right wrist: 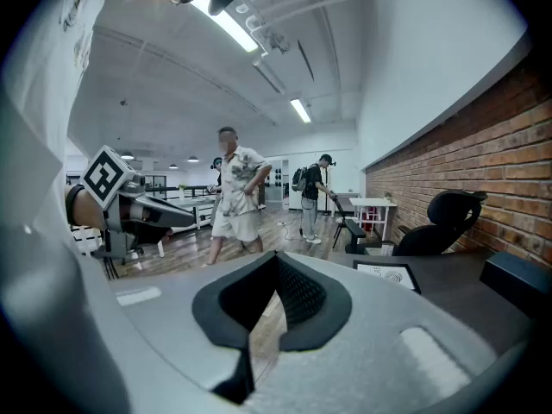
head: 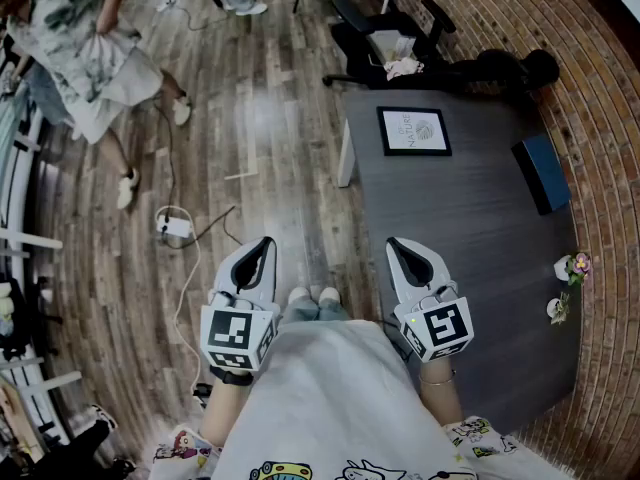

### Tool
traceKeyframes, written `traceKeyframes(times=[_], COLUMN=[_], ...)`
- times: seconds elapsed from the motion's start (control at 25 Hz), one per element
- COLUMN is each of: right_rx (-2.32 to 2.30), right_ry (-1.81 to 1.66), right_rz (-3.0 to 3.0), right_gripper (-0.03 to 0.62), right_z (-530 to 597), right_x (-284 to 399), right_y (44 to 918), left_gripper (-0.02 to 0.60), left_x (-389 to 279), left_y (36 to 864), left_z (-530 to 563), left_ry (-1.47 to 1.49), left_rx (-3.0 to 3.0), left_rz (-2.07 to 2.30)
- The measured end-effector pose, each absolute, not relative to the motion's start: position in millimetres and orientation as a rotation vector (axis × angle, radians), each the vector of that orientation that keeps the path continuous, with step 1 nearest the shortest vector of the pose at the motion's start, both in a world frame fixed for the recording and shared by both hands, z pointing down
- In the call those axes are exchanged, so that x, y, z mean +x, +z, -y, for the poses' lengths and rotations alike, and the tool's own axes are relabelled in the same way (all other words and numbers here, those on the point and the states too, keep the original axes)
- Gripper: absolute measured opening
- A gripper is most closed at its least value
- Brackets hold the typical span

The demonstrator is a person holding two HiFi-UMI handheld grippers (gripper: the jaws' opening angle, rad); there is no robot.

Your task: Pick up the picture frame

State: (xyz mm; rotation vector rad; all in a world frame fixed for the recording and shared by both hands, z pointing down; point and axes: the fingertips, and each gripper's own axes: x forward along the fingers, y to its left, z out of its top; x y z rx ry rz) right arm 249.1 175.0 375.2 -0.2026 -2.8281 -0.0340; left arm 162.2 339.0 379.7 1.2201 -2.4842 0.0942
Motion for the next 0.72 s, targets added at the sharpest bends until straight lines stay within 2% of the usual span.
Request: traceKeyframes(times=[0.2, 0.28, 0.56, 0.72], right_rx=[-0.19, -0.22, -0.317, -0.321], right_ry=[-0.009, -0.012, -0.003, 0.027], right_rz=[2.863, 2.87, 2.863, 2.853], right_gripper=[0.002, 0.003, 0.105, 0.132], right_z=[-174.7, -180.8, -203.9, -206.2], right_x=[253.0, 254.5, 251.4, 239.5], right_y=[363.3, 360.0, 362.7, 367.6], left_gripper=[0.014, 0.037, 0.063, 0.083], left_x=[166.9, 169.7, 171.9, 160.1], left_y=[372.6, 370.5, 368.9, 374.5], left_z=[-348.1, -354.3, -377.8, -386.8], left_ry=[0.081, 0.066, 0.059, 0.05], left_rx=[1.207, 1.192, 1.125, 1.097], left_rz=[2.526, 2.541, 2.582, 2.585])
